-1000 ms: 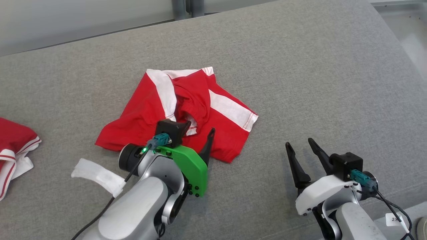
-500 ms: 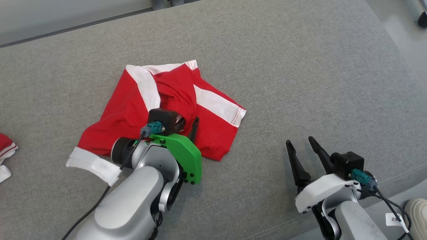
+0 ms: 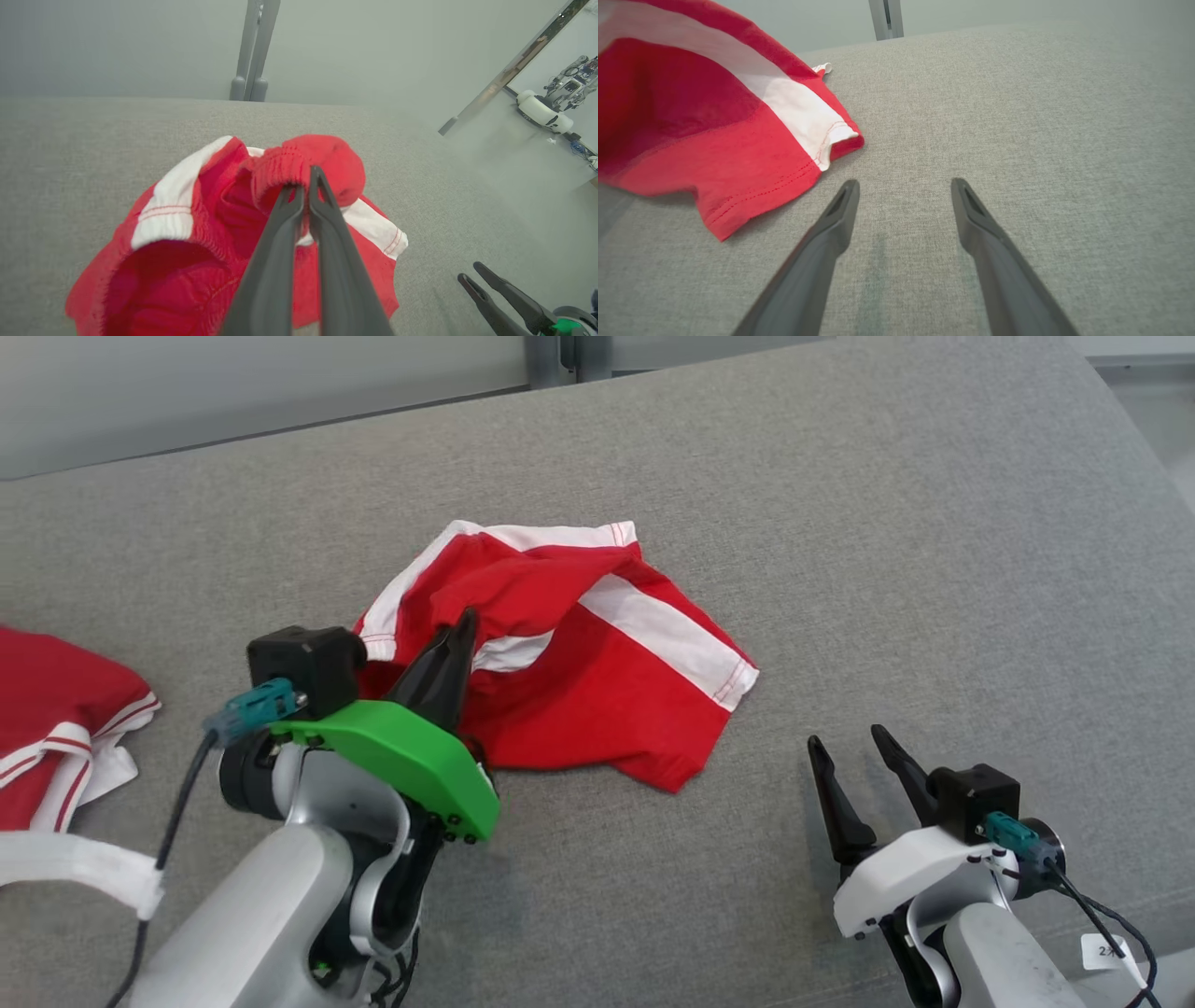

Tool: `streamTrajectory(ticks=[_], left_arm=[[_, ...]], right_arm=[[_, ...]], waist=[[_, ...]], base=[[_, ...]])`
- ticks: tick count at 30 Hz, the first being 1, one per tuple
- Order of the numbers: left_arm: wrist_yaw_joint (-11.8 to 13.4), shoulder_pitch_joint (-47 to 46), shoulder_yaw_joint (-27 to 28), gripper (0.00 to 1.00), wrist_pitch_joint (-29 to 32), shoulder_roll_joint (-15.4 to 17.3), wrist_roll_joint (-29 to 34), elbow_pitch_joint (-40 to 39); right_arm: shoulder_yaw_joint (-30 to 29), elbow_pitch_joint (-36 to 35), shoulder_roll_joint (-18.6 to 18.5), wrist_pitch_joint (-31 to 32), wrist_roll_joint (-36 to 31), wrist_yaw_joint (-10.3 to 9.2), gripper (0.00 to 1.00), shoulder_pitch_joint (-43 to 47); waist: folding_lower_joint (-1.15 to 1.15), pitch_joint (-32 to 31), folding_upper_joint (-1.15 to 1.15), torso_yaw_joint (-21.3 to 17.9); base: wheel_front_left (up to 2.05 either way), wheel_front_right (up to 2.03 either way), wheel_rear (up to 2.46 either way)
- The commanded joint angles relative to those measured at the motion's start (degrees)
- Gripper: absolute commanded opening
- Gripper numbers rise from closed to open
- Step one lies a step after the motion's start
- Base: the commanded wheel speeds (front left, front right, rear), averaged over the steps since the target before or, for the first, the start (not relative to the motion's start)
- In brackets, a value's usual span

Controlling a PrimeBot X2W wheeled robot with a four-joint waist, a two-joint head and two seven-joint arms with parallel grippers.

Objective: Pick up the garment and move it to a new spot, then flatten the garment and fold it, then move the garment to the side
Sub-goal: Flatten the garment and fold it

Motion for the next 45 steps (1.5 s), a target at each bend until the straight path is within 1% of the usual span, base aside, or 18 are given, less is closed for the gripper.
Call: streamTrajectory(ticks=[1, 8, 12, 14, 16, 18, 21, 23, 28, 29, 30, 33, 34, 35, 39, 40, 41, 45], left_arm=[[0.8, 1.7, 1.0, 0.0, 0.6, 1.3, -1.1, -2.3], [4.3, 6.7, 4.2, 0.0, 3.4, 5.5, -4.4, -13.8], [6.2, 8.4, 5.1, 0.0, 4.8, 7.7, -4.3, -19.9], [7.1, 8.9, 4.9, 0.0, 5.8, 8.7, -3.8, -22.3], [8.0, 8.9, 5.0, 0.0, 7.2, 10.0, -3.7, -22.5], [8.9, 8.2, 4.9, 0.0, 9.0, 11.2, -3.5, -20.5], [8.5, 5.2, 4.8, 0.0, 11.8, 12.3, -4.0, -14.5], [7.9, 2.1, 4.7, 0.0, 13.1, 12.9, -3.0, -9.3], [5.3, -6.3, 3.6, 0.0, 14.6, 10.9, -1.5, 5.4], [4.4, -7.8, 3.0, 0.0, 14.7, 10.4, -1.1, 8.0], [3.1, -10.2, 2.1, 0.0, 14.9, 9.5, -0.3, 12.8], [1.3, -13.3, 1.0, 0.0, 13.4, 8.1, 1.1, 18.3], [0.9, -14.2, 1.0, 0.44, 12.2, 7.7, 1.7, 19.8], [0.6, -14.8, 0.8, 1.0, 11.1, 7.4, 2.4, 21.4], [-0.5, -15.1, 0.0, 1.0, 8.7, 6.0, 3.4, 25.0], [-1.9, -14.9, 0.0, 1.0, 5.5, 5.4, 3.8, 27.0], [-1.9, -14.9, 0.0, 1.0, 5.5, 5.4, 3.8, 27.0], [-2.6, -12.7, 0.6, 1.0, -1.2, 3.9, 4.4, 27.2]], right_arm=[[-0.2, -0.4, -0.1, 0.4, -0.3, 0.0, 1.0, 0.8], [-1.2, -1.9, -0.1, 1.6, -1.6, 0.0, 1.0, 1.9], [-1.4, -2.8, -0.1, 2.3, -1.8, 0.0, 1.0, 2.5], [-1.5, -3.2, -0.1, 2.4, -1.9, 0.0, 1.0, 2.6], [-1.5, -3.5, -0.1, 2.6, -1.9, 0.0, 1.0, 3.0], [-1.5, -3.8, -0.1, 2.9, -1.8, 0.0, 1.0, 3.1], [-1.5, -4.5, -0.1, 3.0, -1.8, 0.0, 1.0, 2.6], [-1.4, -5.0, -0.1, 3.2, -1.9, 0.0, 1.0, 2.0], [-0.5, -5.7, -0.1, 3.3, -2.3, 0.0, 1.0, 0.5], [-0.3, -5.7, -0.1, 3.3, -2.2, 0.0, 1.0, 0.2], [-0.1, -5.7, -0.1, 3.3, -2.0, 0.0, 1.0, -0.2], [0.0, -5.6, -0.1, 2.9, -1.8, 0.0, 1.0, -0.5], [0.1, -5.5, -0.1, 2.9, -1.7, 0.0, 1.0, -0.7], [0.1, -5.5, -0.1, 2.8, -1.7, 0.0, 1.0, -0.8], [-0.1, -5.1, -0.1, 2.4, -1.5, 0.0, 1.0, -0.9], [-0.5, -4.7, -0.1, 2.4, -1.6, 0.0, 1.0, -0.8], [-0.5, -4.7, -0.1, 2.4, -1.6, 0.0, 1.0, -0.8], [-1.4, -4.6, -0.1, 2.3, -1.9, 0.0, 1.0, -0.5]], waist=[[0.0, -1.7, 0.0, 2.0], [0.0, -2.7, 0.0, 4.0], [0.0, -3.0, 0.0, 4.4], [0.0, -3.1, 0.0, 4.5], [0.0, -2.9, 0.0, 4.6], [0.0, -2.6, 0.0, 4.6], [0.0, -1.6, 0.0, 4.5], [0.0, -0.7, 0.0, 4.4], [0.0, 1.7, 0.0, 3.1], [0.0, 2.1, 0.0, 2.8], [0.0, 3.0, 0.0, 2.2], [0.0, 4.0, 0.0, 1.6], [0.0, 4.3, 0.0, 1.4], [0.0, 4.5, 0.0, 1.3], [0.0, 4.6, 0.0, 1.5], [0.0, 4.2, 0.0, 2.3], [0.0, 4.2, 0.0, 2.3], [0.0, 3.1, 0.0, 4.0]], base=[[0.0, 0.0, 0.0], [0.0, 0.0, 0.0], [0.0, 0.0, 0.0], [0.0, 0.0, 0.0], [0.0, 0.0, 0.0], [0.0, 0.0, 0.0], [0.0, 0.0, 0.0], [0.0, 0.0, 0.0], [0.0, 0.0, 0.0], [0.0, 0.0, 0.0], [0.0, 0.0, 0.0], [0.0, 0.0, 0.0], [0.0, 0.0, 0.0], [0.0, 0.0, 0.0], [0.0, 0.0, 0.0], [0.0, 0.0, 0.0], [0.0, 0.0, 0.0], [0.0, 0.0, 0.0]])
